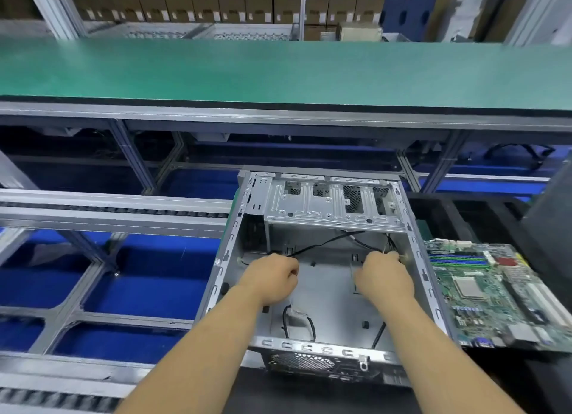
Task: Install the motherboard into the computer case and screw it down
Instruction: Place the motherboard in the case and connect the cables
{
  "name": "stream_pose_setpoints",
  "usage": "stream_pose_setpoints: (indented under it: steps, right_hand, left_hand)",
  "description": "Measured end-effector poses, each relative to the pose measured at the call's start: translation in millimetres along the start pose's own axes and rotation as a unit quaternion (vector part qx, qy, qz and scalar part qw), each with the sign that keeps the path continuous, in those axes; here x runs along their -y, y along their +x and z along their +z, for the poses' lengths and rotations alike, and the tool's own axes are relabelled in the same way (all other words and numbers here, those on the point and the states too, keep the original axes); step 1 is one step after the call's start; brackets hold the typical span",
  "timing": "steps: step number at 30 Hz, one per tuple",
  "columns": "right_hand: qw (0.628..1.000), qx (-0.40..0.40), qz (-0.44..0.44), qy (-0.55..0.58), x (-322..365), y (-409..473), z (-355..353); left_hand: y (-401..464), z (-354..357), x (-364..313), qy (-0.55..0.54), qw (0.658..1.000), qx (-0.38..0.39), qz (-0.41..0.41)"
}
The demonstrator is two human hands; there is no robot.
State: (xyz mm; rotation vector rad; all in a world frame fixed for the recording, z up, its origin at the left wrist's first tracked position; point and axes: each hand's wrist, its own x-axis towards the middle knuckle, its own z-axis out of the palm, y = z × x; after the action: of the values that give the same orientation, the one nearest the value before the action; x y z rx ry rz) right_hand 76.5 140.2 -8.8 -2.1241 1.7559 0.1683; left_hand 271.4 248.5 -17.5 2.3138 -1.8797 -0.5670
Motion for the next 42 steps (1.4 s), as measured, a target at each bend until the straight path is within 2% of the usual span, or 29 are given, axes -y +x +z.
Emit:
stream_pose_setpoints:
  steps: [3, 6, 10, 16, 22, 27, 28, 30, 32, 34, 36, 38, 40, 42]
  right_hand:
    - [1.0, -0.001, 0.005, -0.016, 1.4, -6.1, 6.8]
    - [0.998, -0.053, -0.005, -0.032, -5.9, -5.4, 3.9]
    - [0.999, -0.008, 0.001, -0.053, -10.9, -2.0, -0.1]
    - [0.994, -0.111, 0.001, -0.014, -10.1, -2.2, 3.7]
    - [0.987, -0.122, -0.007, -0.1, -5.2, -6.6, 6.3]
    - [0.976, -0.162, -0.011, -0.147, -3.3, -15.8, 7.5]
    - [0.977, -0.167, -0.032, -0.124, -1.6, -16.5, 7.3]
    - [0.981, -0.156, -0.112, 0.008, 4.9, -18.0, 8.1]
    - [0.963, -0.111, -0.204, 0.138, 14.4, -17.5, 13.4]
    - [0.937, -0.043, -0.26, 0.23, 23.5, -15.4, 15.5]
    - [0.916, 0.027, -0.268, 0.296, 29.5, -11.3, 15.5]
    - [0.894, 0.102, -0.246, 0.359, 29.1, -8.8, 14.6]
    - [0.892, 0.116, -0.235, 0.368, 27.0, -7.0, 14.9]
    - [0.898, 0.092, -0.213, 0.375, 21.2, -3.8, 18.9]
  left_hand:
    - [0.5, 0.9, 4.0, -0.017, 1.0, 0.0, -0.015]
    - [2.4, 1.4, 5.3, -0.041, 0.999, 0.001, -0.032]
    - [4.2, 1.1, 4.9, -0.049, 0.998, 0.005, -0.038]
    - [3.8, 0.9, 6.3, -0.06, 0.997, -0.009, -0.042]
    - [6.6, 2.7, 8.4, -0.068, 0.997, -0.012, -0.034]
    - [8.6, 4.9, 8.8, -0.068, 0.997, -0.018, -0.022]
    - [9.0, 5.0, 8.8, -0.07, 0.997, -0.018, -0.018]
    - [9.7, 5.5, 8.7, -0.084, 0.996, -0.015, -0.009]
    - [10.1, 7.9, 7.1, -0.117, 0.993, 0.003, 0.002]
    - [10.7, 10.3, 3.8, -0.162, 0.986, 0.04, 0.016]
    - [11.7, 11.8, 0.7, -0.207, 0.975, 0.072, 0.027]
    - [12.6, 12.7, -0.5, -0.233, 0.97, 0.07, 0.029]
    - [14.0, 13.3, 0.5, -0.24, 0.969, 0.056, 0.021]
    - [14.9, 13.6, 1.6, -0.237, 0.97, 0.046, 0.01]
